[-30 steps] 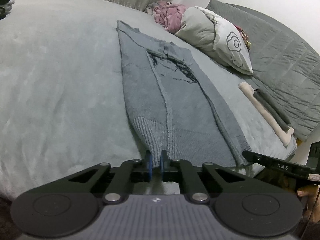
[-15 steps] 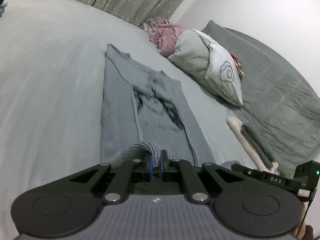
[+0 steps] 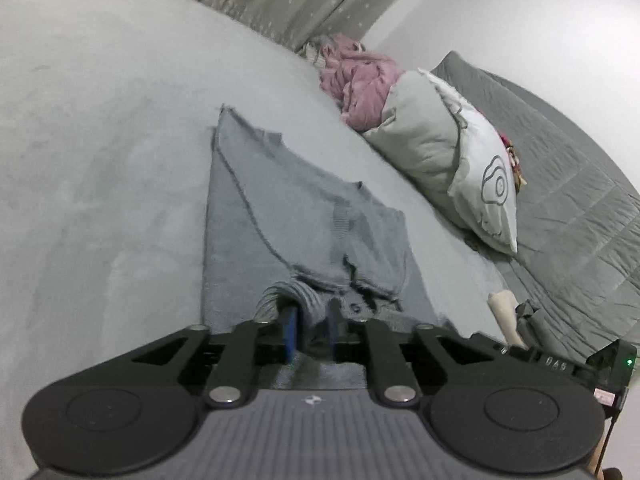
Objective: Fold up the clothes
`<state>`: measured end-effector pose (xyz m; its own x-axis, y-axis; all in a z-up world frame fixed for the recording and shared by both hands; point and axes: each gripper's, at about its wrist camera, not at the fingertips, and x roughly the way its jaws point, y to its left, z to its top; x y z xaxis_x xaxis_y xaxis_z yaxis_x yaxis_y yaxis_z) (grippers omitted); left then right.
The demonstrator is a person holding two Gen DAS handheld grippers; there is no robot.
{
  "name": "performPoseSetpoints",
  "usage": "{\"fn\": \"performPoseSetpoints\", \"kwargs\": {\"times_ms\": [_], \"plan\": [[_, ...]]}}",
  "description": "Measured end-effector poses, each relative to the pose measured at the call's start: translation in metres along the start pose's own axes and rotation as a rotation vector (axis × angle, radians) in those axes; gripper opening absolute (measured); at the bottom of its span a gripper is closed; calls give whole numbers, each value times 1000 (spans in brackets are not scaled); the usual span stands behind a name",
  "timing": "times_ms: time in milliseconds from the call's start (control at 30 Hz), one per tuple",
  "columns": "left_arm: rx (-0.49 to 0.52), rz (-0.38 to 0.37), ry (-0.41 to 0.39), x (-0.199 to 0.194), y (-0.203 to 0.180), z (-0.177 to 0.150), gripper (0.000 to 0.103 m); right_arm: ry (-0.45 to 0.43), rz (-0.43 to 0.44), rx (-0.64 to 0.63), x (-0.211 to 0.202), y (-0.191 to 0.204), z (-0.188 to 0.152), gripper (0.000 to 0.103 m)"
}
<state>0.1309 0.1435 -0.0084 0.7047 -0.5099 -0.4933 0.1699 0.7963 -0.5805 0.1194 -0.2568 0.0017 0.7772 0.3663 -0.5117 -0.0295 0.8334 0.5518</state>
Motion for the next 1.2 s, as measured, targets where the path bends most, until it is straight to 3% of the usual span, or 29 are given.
{"fn": "performPoseSetpoints", "kwargs": {"times_ms": [133, 467, 667, 733, 833, 900, 1200], "plan": [[59, -67, -79, -12, 15, -4, 60, -45, 46, -10, -8, -18, -1, 53], [178, -65, -69, 4, 13, -8, 60, -48, 72, -207, 3, -14, -14, 55], [249, -15, -44, 26, 6, -5, 45, -27, 18, -316, 26, -4, -16, 51], [253, -15, -42, 29, 9, -7, 32, -24, 20, -331, 31, -4, -16, 49], [254, -30, -61, 26, 11, -9, 9, -14, 34, -368, 37, -1, -19, 37], [256, -42, -83, 24, 12, -11, 6, -21, 29, -394, 39, 0, -22, 10], [202, -130, -215, 7, 12, -2, 5, -175, 48, -436, 17, 10, -20, 7]]}}
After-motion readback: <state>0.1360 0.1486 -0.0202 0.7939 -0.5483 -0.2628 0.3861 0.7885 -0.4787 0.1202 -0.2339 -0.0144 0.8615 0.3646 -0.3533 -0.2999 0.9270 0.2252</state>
